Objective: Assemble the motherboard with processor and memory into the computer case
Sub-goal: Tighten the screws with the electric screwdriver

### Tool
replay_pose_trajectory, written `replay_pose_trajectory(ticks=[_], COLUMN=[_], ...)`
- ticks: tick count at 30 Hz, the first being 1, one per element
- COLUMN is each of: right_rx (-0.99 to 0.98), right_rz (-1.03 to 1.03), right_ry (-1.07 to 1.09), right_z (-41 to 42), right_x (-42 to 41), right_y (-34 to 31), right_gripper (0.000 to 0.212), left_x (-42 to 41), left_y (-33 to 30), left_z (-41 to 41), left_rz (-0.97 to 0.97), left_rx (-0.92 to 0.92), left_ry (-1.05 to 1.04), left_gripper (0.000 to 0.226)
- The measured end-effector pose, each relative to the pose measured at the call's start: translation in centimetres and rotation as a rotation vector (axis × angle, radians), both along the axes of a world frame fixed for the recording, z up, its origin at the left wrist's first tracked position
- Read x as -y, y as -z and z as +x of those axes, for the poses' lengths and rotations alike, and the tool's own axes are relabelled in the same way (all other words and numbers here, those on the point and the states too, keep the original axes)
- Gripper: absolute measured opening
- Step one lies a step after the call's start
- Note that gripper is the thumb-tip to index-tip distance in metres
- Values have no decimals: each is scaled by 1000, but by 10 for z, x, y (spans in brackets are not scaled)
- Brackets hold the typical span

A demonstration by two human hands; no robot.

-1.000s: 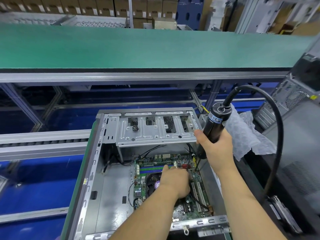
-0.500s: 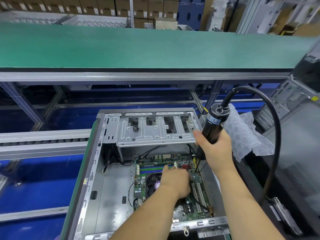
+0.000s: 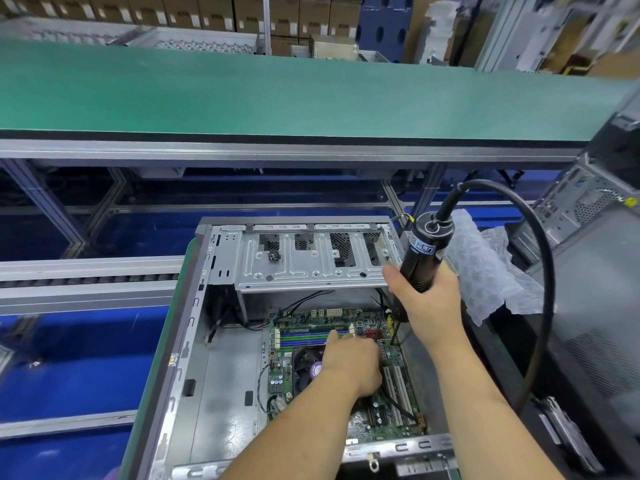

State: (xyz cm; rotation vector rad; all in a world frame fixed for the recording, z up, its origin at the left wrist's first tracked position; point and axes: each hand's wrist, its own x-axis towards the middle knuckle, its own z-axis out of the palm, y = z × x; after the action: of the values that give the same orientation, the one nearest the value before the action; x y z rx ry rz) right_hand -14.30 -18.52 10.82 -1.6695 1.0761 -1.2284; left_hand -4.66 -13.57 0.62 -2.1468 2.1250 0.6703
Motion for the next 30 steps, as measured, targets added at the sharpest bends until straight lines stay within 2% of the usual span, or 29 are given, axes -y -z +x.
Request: replay_pose_trajectory(ticks=[13, 20, 30], right_rx=[-27, -30, -50], right_rz=[-31, 13, 24], right_ry=[-55, -89, -83], right_z=[4, 5, 2], right_x=[-3, -3, 0], right_y=[1, 5, 7], right_gripper=[21, 44, 46], left_x=[-1, -3, -1], left_y=[-2, -5, -4], left_z=[0, 2, 2], left_rz=[11, 7, 14], left_rx=[0, 5, -4], left_ry=[1, 13, 7], left_gripper=[31, 29, 29])
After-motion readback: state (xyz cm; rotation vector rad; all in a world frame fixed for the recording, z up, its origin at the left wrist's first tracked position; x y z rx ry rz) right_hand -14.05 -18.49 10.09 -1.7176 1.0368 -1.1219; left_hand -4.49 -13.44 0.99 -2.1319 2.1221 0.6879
